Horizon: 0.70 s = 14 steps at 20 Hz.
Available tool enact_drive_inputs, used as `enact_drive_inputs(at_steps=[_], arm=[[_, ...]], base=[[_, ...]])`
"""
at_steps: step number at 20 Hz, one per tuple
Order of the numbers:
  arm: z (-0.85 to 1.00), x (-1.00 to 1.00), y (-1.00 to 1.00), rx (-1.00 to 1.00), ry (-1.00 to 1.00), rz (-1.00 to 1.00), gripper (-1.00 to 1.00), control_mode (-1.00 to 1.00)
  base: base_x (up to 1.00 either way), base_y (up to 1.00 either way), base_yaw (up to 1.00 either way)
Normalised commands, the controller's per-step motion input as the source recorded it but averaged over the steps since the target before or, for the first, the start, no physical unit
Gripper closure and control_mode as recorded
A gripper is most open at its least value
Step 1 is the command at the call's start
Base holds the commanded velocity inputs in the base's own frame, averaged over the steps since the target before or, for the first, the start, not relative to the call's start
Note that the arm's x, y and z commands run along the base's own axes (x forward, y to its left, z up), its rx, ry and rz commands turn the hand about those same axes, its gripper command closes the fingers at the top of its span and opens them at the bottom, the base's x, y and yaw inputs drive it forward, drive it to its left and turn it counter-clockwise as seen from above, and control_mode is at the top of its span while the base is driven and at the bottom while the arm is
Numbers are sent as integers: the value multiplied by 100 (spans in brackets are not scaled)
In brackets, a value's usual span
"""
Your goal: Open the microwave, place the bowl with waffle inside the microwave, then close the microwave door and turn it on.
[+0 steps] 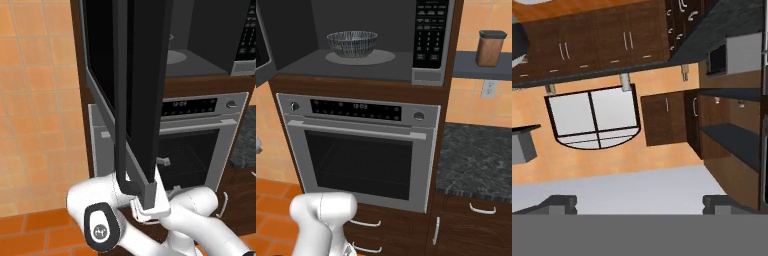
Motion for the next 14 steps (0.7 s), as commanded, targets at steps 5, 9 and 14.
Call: enact_drive_inputs(at_steps=[5,9,14], arm=[[0,0,43,0,0,1,-100,-100],[0,4,34,0,-4,6,-100,-100],[-11,12,11,0,-14,12,-100,-100]], base=[[0,0,0],[0,0,0],[0,0,0]])
